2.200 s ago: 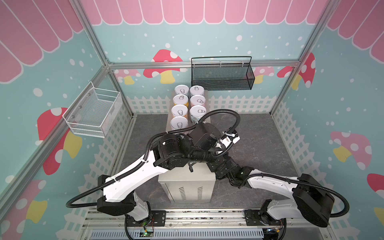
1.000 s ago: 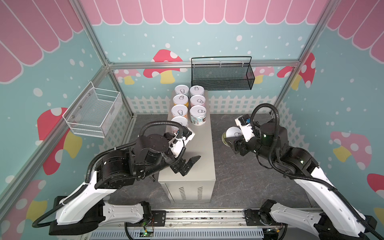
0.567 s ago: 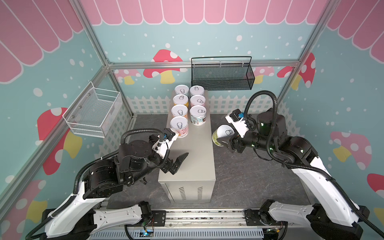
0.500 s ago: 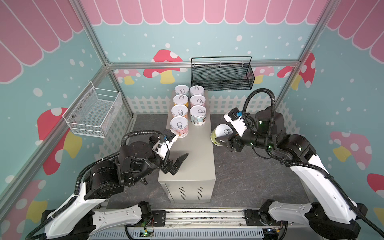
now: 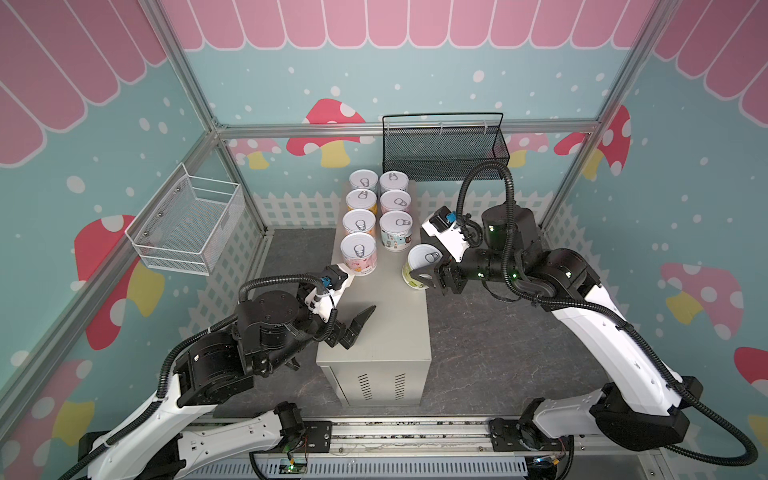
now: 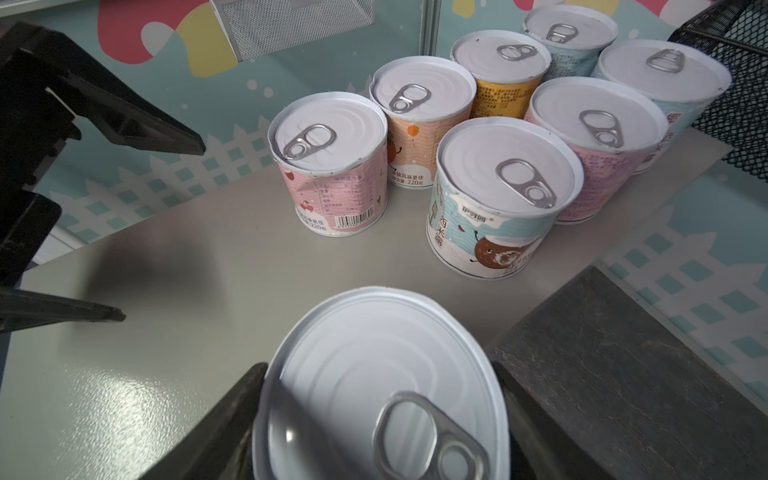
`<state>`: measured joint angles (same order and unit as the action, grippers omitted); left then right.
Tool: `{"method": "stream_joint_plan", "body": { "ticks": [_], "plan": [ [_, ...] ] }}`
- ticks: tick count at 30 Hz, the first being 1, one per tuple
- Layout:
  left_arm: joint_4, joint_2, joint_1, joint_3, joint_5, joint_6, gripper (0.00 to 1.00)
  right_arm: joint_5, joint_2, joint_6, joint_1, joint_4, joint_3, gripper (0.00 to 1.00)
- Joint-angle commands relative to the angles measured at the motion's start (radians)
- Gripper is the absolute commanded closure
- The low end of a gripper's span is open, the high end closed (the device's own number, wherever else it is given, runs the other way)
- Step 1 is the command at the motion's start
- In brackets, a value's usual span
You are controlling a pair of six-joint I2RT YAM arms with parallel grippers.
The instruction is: Place and organize the canned foods onto the counter
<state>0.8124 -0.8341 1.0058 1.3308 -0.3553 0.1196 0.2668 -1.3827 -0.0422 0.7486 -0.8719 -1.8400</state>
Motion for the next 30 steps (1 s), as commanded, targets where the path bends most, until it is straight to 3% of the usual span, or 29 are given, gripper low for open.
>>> {"method": "stream_joint_plan", "body": {
  "ticks": [1,17,30],
  "plan": [
    [-0.065,0.007,-0.018,-0.032,0.017,0.051,0.01,0.029,-0.015,0.002,0.019,0.031,-0.040,0.30],
    [-0.236,0.070,-0.146,-0.186,0.129,0.045,0.01,0.028,-0.046,-0.014,0.066,0.073,-0.010,0.21],
    [-0.292,0.074,-0.199,-0.241,0.153,0.024,0.01,0.015,0.045,-0.031,0.067,0.203,0.151,0.09]
  ]
}}
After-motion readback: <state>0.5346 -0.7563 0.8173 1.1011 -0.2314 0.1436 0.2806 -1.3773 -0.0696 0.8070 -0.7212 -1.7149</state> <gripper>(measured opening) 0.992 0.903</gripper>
